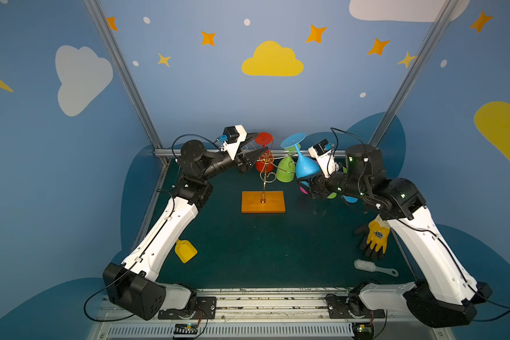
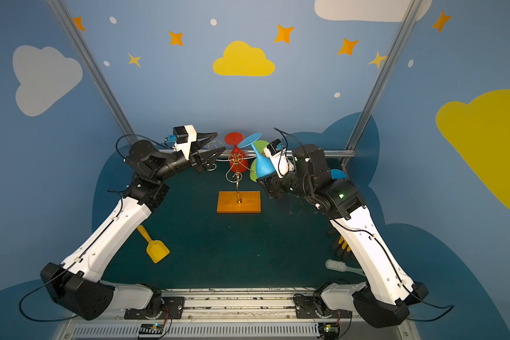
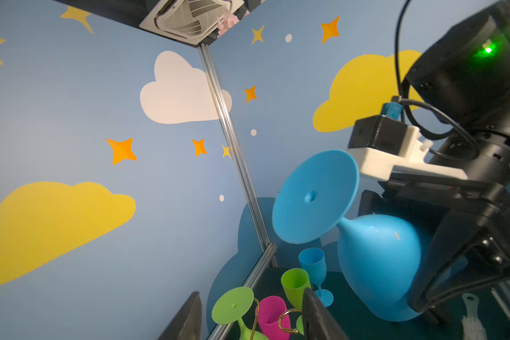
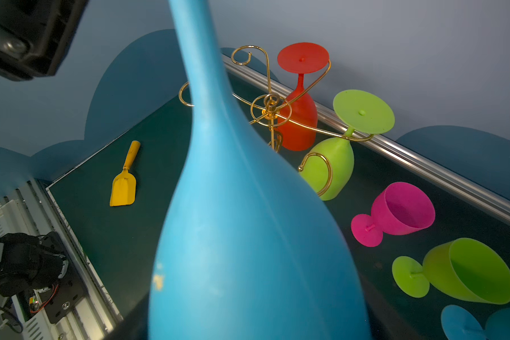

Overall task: Take the wine glass off the wine glass rack
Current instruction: Pass the wine glass.

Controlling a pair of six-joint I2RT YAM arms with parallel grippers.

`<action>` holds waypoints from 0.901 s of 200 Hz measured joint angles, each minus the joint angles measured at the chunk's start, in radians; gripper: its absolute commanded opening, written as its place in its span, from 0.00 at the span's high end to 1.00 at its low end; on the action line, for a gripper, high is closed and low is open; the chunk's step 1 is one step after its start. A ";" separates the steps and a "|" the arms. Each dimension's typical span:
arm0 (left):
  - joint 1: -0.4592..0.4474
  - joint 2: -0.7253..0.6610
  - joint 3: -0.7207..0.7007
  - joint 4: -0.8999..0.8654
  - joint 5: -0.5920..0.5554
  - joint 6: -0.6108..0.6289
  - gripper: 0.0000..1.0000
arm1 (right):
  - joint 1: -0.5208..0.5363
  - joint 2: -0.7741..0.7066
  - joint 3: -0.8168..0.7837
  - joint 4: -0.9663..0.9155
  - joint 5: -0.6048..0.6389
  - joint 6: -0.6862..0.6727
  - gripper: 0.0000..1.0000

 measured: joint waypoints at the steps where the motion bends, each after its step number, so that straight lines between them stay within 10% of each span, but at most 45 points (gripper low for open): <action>1: -0.002 0.000 0.000 0.000 -0.001 0.007 0.48 | 0.000 0.001 0.000 0.000 0.000 0.000 0.50; 180: -0.063 0.054 0.008 0.009 -0.070 0.232 0.65 | 0.051 0.088 0.024 0.002 -0.111 0.023 0.51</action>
